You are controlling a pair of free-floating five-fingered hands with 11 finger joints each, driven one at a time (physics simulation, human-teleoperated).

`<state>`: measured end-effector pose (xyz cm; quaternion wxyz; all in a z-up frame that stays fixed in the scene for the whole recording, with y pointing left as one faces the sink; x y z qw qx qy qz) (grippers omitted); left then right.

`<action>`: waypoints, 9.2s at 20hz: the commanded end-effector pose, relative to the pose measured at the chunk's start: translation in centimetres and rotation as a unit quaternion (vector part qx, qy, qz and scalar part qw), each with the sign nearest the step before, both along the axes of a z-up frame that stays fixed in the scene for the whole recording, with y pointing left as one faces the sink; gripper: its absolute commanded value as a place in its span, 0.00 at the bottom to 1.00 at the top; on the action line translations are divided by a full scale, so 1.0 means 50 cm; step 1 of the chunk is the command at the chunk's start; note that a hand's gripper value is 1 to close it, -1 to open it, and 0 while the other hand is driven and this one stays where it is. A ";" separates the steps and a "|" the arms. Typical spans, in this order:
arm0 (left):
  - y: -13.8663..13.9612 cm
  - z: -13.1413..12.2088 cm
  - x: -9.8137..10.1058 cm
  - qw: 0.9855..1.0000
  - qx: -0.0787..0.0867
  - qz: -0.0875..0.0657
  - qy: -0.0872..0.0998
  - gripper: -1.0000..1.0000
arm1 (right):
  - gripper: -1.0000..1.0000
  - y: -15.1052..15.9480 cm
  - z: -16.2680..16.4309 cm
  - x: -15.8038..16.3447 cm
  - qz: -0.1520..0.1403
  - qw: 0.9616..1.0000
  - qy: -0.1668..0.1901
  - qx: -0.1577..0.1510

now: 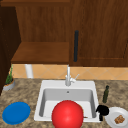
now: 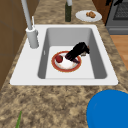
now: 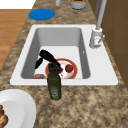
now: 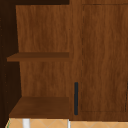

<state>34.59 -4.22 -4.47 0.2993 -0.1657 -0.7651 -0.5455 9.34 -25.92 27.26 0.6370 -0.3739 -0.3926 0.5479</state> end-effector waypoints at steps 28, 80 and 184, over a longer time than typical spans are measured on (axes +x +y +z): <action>0.013 -0.026 0.123 0.993 -0.030 0.021 0.113 0.00 | 0.50 0.000 0.000 0.000 0.000 1.000 0.000 0.000; 0.028 -0.031 0.054 0.990 0.107 0.078 -0.045 0.00 | 0.50 0.000 0.000 0.000 0.000 1.000 0.000 0.000; -0.027 -0.076 0.123 0.977 0.068 0.191 0.070 0.00 | 0.50 0.000 0.000 0.000 0.000 1.000 0.000 0.000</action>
